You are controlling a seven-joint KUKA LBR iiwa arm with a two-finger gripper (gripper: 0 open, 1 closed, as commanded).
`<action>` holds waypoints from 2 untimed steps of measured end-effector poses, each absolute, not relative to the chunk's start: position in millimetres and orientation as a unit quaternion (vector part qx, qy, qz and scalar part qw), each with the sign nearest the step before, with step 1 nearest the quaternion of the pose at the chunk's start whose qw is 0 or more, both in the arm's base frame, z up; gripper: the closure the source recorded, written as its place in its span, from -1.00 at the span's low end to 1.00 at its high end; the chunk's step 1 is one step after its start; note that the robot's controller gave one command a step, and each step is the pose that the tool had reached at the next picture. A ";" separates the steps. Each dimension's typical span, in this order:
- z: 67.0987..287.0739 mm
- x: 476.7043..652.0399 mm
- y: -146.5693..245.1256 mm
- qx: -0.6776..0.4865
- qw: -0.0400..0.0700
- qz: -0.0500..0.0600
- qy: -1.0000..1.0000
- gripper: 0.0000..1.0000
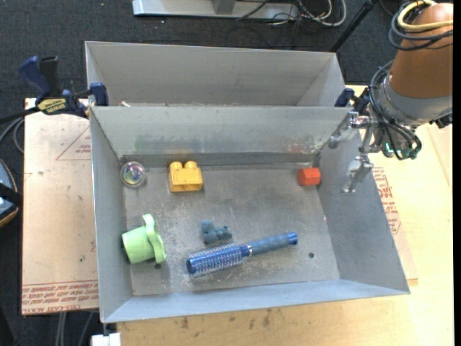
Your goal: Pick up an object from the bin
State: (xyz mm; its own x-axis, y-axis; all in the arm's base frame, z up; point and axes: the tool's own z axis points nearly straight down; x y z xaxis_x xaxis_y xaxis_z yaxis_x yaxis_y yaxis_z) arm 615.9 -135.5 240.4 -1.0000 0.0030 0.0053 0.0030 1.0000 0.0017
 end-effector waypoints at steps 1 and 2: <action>118.9 550.2 -87.4 0.151 0.003 -0.002 -0.989 -1.00; 81.4 531.9 -20.2 0.229 -0.002 -0.001 -0.973 -1.00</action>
Offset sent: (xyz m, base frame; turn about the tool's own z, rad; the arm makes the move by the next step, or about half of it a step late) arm -0.0640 0.0462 -0.1182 -0.3067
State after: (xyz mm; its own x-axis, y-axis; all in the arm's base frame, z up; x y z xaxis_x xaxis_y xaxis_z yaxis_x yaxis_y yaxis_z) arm 531.9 -20.2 81.4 -0.8951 -0.4459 -0.0035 -0.4459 0.8951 0.0007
